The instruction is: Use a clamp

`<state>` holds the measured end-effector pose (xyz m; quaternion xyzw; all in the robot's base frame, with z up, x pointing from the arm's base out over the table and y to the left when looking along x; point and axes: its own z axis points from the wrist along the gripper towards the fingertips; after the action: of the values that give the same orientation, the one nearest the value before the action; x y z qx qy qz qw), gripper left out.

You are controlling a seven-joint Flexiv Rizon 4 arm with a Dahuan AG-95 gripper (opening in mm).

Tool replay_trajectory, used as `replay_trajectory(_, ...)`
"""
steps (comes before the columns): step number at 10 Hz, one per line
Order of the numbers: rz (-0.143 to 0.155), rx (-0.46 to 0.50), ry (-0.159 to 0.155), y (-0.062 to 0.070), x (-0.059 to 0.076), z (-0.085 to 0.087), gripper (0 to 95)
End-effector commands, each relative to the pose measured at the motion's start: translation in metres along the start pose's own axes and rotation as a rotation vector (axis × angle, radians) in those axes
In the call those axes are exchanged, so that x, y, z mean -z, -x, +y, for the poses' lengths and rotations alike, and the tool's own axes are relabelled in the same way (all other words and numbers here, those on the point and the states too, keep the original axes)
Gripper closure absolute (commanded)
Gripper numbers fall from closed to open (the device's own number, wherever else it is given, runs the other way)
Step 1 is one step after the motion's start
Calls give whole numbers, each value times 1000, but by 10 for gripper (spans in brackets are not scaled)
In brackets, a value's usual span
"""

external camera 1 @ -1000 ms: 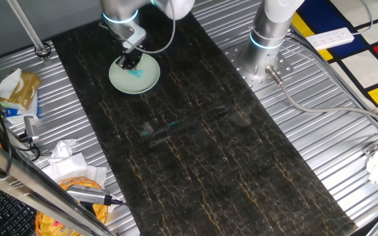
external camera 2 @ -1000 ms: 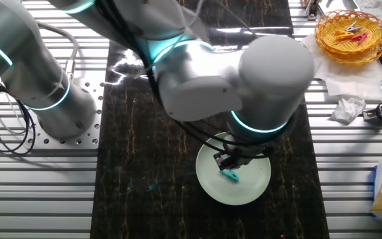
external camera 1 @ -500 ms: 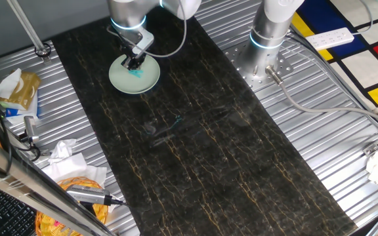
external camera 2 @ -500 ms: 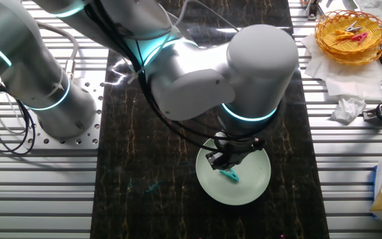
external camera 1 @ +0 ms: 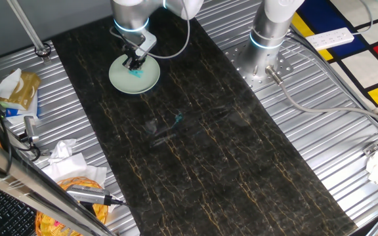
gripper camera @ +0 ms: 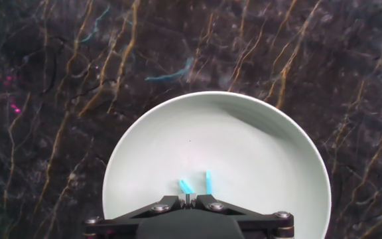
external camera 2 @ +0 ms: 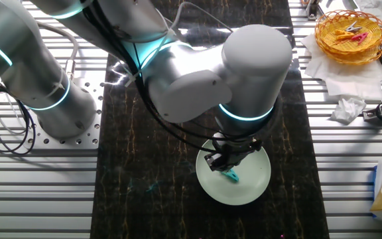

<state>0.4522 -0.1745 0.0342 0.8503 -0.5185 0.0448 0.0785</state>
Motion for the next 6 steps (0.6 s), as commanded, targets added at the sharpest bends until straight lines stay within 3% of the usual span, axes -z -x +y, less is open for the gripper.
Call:
replay_trajectory(1, -2, 24, 2, -3, -3, 3, 950)
replay_trajectory(6, -11, 37, 5, -4, -7, 6, 950)
